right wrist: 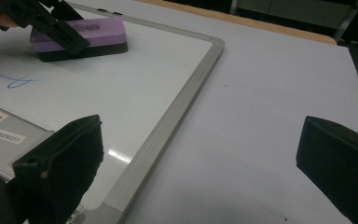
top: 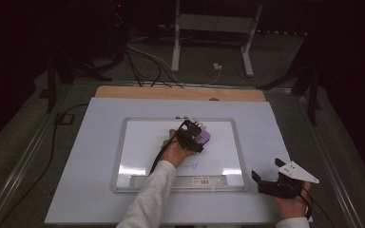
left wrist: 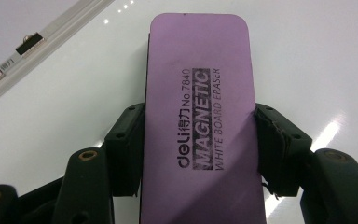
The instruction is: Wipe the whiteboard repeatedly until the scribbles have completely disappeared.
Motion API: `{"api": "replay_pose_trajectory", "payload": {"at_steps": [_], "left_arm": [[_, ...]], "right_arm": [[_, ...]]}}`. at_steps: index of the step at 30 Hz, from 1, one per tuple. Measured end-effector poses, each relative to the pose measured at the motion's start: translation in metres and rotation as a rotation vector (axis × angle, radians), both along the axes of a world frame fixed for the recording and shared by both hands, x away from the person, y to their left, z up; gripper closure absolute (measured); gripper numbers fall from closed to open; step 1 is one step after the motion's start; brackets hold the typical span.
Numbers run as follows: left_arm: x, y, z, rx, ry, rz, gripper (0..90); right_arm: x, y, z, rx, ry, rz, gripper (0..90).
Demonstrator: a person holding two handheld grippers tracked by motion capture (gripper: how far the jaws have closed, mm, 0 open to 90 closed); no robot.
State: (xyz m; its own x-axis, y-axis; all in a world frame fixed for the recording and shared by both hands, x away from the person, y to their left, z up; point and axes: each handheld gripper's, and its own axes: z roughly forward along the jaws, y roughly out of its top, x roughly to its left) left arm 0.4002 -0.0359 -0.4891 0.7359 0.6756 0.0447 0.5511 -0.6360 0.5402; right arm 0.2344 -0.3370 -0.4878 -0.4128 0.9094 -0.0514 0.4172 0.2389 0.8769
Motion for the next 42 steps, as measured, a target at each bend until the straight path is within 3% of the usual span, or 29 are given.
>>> {"api": "replay_pose_trajectory", "payload": {"at_steps": [5, 8, 11, 15, 20, 24, 30, 36, 37, 40, 42], "left_arm": [[-0.012, -0.004, -0.001, -0.022, 0.011, -0.138, 42.0], [-0.022, -0.004, -0.002, -0.065, 0.053, -0.232, 42.0], [-0.031, -0.002, -0.002, -0.073, 0.054, -0.274, 42.0], [-0.036, 0.002, -0.001, -0.056, 0.047, -0.252, 42.0], [-0.035, 0.02, -0.001, -0.03, 0.002, -0.146, 42.0], [-0.03, 0.04, -0.002, -0.043, 0.017, -0.068, 42.0], [-0.041, 0.041, -0.002, -0.064, 0.039, -0.094, 41.9], [-0.063, 0.024, -0.001, -0.072, 0.055, -0.2, 41.9], [-0.066, 0.021, -0.001, -0.054, 0.037, -0.216, 41.9], [-0.063, 0.021, -0.002, -0.066, 0.043, -0.199, 41.9], [-0.059, 0.022, -0.002, -0.065, 0.028, -0.161, 41.9]], "right_arm": [[0.0, 0.001, 0.0, -0.003, 0.001, 0.004, 1.0], [0.001, 0.002, 0.0, -0.003, 0.003, 0.004, 1.0], [0.0, 0.002, 0.0, -0.004, 0.003, 0.004, 1.0], [0.001, 0.002, -0.001, -0.004, 0.004, 0.002, 1.0], [0.0, 0.001, -0.001, -0.002, 0.005, -0.001, 1.0], [0.0, 0.001, -0.001, -0.002, 0.004, -0.001, 1.0], [0.001, 0.002, -0.001, -0.002, 0.006, 0.001, 1.0], [0.001, 0.004, -0.001, -0.007, 0.005, 0.006, 1.0], [0.001, 0.004, -0.001, -0.007, 0.005, 0.006, 1.0], [0.001, 0.004, -0.001, -0.005, 0.004, 0.003, 1.0], [0.001, 0.003, -0.001, -0.006, 0.004, 0.003, 1.0]]}}
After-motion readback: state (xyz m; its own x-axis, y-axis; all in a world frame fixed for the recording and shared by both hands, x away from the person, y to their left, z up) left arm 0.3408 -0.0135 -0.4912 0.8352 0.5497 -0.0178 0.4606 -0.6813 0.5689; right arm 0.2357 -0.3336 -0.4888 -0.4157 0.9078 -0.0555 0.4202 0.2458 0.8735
